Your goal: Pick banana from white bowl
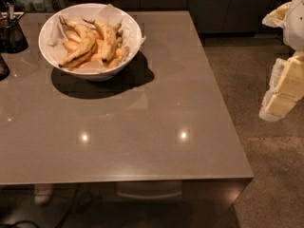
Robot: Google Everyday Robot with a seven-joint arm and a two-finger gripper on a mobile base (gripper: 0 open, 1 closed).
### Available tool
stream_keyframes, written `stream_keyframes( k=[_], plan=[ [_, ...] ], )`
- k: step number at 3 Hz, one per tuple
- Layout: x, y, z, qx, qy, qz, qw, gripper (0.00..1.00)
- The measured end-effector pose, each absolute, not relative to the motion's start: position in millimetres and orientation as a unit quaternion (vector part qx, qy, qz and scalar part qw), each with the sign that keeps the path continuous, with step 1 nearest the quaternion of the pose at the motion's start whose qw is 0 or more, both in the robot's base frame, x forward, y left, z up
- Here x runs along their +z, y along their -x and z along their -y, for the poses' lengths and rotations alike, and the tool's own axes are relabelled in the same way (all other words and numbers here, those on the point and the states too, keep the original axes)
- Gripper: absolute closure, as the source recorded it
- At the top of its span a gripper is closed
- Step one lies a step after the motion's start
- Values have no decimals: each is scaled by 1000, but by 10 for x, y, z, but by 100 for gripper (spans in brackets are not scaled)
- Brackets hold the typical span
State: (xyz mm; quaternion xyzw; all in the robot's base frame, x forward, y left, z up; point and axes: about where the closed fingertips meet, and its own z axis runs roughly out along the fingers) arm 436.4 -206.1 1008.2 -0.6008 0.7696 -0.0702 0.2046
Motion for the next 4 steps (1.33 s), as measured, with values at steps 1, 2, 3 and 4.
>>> stream_keyframes(
  k=[1, 2, 3, 4],
  plan=[
    [10083, -4364, 2061, -70, 601, -770, 205, 0],
    [10228, -4478, 1997, -89, 578, -786, 200, 0],
    [10538, -5086, 1590, -91, 573, -793, 185, 0],
    [10603, -5131, 1525, -94, 574, -788, 202, 0]
  ],
)
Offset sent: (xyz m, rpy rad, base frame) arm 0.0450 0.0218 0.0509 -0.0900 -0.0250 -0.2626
